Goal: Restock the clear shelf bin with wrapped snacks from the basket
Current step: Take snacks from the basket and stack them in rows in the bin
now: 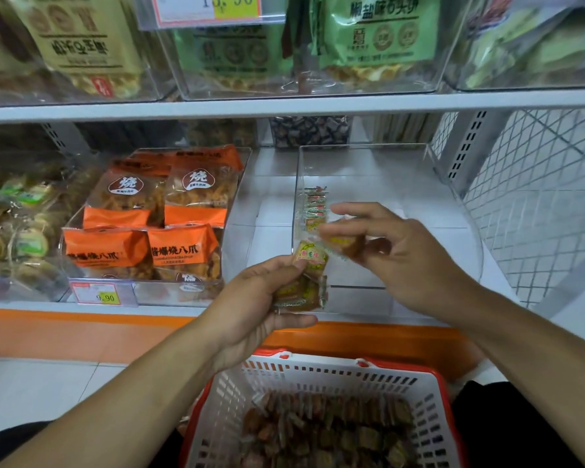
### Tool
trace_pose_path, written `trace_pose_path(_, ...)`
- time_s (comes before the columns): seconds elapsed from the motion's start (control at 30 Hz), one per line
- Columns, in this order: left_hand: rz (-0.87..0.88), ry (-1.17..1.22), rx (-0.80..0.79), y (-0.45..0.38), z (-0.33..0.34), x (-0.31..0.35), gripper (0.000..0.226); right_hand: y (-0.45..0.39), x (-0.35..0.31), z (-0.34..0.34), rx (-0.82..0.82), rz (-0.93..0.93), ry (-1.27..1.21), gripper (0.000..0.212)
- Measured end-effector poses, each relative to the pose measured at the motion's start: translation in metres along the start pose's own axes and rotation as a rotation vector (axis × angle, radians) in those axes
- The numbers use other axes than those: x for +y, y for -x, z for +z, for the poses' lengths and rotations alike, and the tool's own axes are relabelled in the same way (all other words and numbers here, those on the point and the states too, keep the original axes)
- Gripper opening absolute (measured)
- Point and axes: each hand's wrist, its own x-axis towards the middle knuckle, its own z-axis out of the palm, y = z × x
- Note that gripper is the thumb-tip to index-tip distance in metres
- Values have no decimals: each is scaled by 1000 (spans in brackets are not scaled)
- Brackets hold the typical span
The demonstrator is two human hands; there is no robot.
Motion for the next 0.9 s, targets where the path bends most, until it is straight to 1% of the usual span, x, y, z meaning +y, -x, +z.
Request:
trace_pose_path(0.07,-3,-2,-52,1,2,0,29,2,2,6,-64,26,44,63)
trace_pose_path(0.1,-1,-4,-68,1,3,0,35,2,3,9,-103,56,23,65)
trace_pose_path(0.13,0,-3,-73,1,3,-1,39,3,4,10,-140,87,-23,64)
trace_pose_path(0.2,7,0,-64,1,3,0,38,3,2,10,-200,123,-119,60)
trace_pose_path(0.27,22,-11,-52,0,3,0,35,3,1,11,-217,121,-166,50)
trace_pose_path(0.3,30,-18,-54,0,3,0,35,3,1,12,-200,116,-167,43)
trace_pose_path(0.33,37,-26,-57,-1,3,0,36,2,1,13,-174,120,-175,41)
trace_pose_path(0.43,48,-61,-51,-2,3,-1,30,-2,5,9,-121,224,-349,62)
trace_pose_path(0.47,52,-79,-47,-2,3,-1,26,-3,6,6,-140,278,-385,64)
trace_pose_path(0.5,56,-99,-43,-2,2,-1,23,-5,7,2,-175,318,-393,62)
trace_pose_path(0.57,63,-130,-42,-3,1,0,23,-7,8,-3,-215,339,-378,56)
trace_pose_path(0.63,77,-108,-16,-4,1,2,27,-10,9,-8,-160,327,-362,55)
trace_pose_path(0.7,98,-29,32,-7,1,4,32,-13,10,-13,-90,329,-363,54)
trace_pose_path(0.8,115,85,34,-8,0,6,35,-16,13,-20,-60,351,-349,52)
trace_pose_path(0.87,127,96,34,-7,0,6,36,-19,14,-23,-47,353,-285,49)
trace_pose_path(0.9,136,81,43,-8,0,6,36,-21,17,-24,-27,352,-209,47)
